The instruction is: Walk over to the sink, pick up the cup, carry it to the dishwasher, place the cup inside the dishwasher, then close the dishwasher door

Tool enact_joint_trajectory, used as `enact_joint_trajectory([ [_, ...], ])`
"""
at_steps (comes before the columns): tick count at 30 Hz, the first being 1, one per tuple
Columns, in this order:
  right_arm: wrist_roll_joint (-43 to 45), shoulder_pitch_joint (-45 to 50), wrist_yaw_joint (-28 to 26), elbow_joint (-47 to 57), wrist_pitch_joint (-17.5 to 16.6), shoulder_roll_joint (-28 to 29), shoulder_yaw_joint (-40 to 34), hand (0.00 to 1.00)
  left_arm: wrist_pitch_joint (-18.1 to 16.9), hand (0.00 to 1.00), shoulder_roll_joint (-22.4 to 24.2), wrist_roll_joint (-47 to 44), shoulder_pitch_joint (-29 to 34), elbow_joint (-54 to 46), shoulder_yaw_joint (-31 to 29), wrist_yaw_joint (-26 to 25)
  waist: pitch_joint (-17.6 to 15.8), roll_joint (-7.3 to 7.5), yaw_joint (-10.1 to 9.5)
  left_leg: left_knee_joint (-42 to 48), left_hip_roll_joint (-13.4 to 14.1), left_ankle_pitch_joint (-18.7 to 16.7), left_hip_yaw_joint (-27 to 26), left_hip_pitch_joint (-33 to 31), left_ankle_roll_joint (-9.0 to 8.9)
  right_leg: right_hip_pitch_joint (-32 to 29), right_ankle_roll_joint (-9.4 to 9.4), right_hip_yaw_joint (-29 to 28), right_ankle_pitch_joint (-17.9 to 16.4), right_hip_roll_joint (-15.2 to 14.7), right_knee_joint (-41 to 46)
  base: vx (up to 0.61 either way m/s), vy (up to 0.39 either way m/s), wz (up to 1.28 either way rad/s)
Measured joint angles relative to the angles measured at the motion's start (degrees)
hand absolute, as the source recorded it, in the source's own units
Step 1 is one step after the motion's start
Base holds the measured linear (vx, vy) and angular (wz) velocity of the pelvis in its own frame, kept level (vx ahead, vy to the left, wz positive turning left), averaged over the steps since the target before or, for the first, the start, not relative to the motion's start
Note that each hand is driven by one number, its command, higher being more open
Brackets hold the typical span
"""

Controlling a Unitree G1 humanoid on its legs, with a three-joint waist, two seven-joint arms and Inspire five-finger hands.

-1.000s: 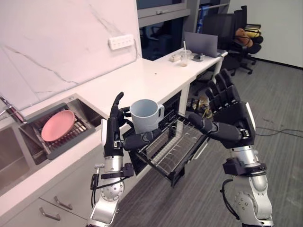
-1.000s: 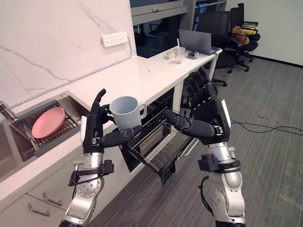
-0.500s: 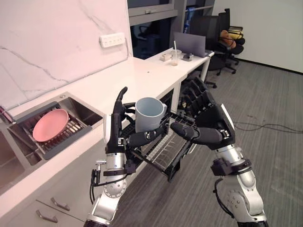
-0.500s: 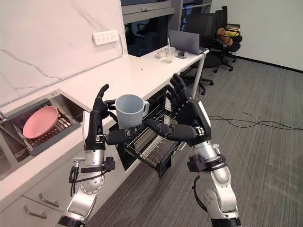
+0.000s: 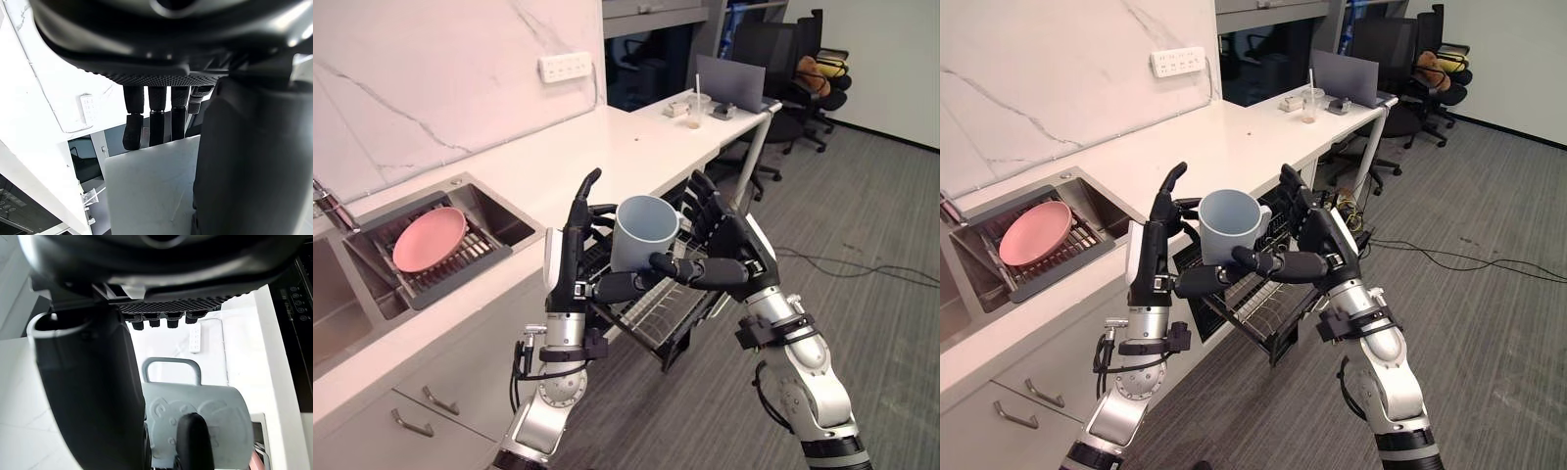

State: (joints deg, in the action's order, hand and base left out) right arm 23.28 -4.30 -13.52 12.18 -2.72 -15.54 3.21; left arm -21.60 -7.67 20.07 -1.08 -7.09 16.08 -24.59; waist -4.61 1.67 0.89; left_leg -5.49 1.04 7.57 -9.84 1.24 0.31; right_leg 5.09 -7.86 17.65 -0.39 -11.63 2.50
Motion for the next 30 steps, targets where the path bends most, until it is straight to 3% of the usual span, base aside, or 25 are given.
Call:
enact_joint_trajectory([
  [11, 0.52, -3.81, -0.87, -3.53, 1.47, -0.03, 2.92, 1.00, -0.01, 0.00, -0.12, -3.74, 0.02, -0.15, 1.25, 3.30, 1.01, 0.04, -0.75, 0.01, 0.22, 1.35, 1.56, -1.27, -0.11, -0.18, 0.97, 1.69, 0.45, 0.37, -0.96, -0.04, 0.005, 0.08],
  [12, 1.53, -4.39, -1.04, -4.39, 1.48, -0.13, 3.48, 0.00, -0.01, 0.00, -0.11, -4.56, 0.03, -0.17, 1.27, 3.70, 1.58, -0.02, -1.03, 0.01, 0.23, 1.58, 1.65, -1.67, -0.02, -0.16, 0.87, 1.82, 0.99, 0.53, -1.54, 0.00, 0.000, 0.00],
  [25, 1.14, -7.58, -0.50, -7.72, 1.77, -0.03, 4.95, 0.00, 0.03, 0.00, -0.49, -7.27, 0.51, -0.22, 1.69, 4.57, 2.15, -0.07, -1.46, -0.01, 0.22, 1.92, 2.81, -2.14, -0.19, 0.01, 1.15, 2.96, 1.10, 0.58, -1.57, -0.02, 0.004, 0.04],
  [26, 0.56, -7.68, -0.44, -7.93, 1.63, 0.00, 5.01, 0.00, 0.03, 1.00, -0.45, -7.78, 0.91, -0.47, 1.97, 4.55, 2.18, -0.05, -1.53, -0.01, 0.23, 1.95, 2.87, -2.18, -0.21, 0.01, 1.17, 3.01, 1.12, 0.59, -1.58, 0.00, 0.000, 0.00],
  [30, 0.19, -7.71, 0.28, -8.09, -0.04, 0.32, 5.78, 0.00, 0.02, 1.00, -0.44, -7.70, 2.38, -2.08, 2.71, 2.84, 2.48, -0.04, -1.58, 0.00, 0.25, 1.97, 2.91, -2.34, -0.24, -0.05, 1.22, 3.07, 1.19, 0.63, -1.69, 0.00, 0.000, 0.00],
])
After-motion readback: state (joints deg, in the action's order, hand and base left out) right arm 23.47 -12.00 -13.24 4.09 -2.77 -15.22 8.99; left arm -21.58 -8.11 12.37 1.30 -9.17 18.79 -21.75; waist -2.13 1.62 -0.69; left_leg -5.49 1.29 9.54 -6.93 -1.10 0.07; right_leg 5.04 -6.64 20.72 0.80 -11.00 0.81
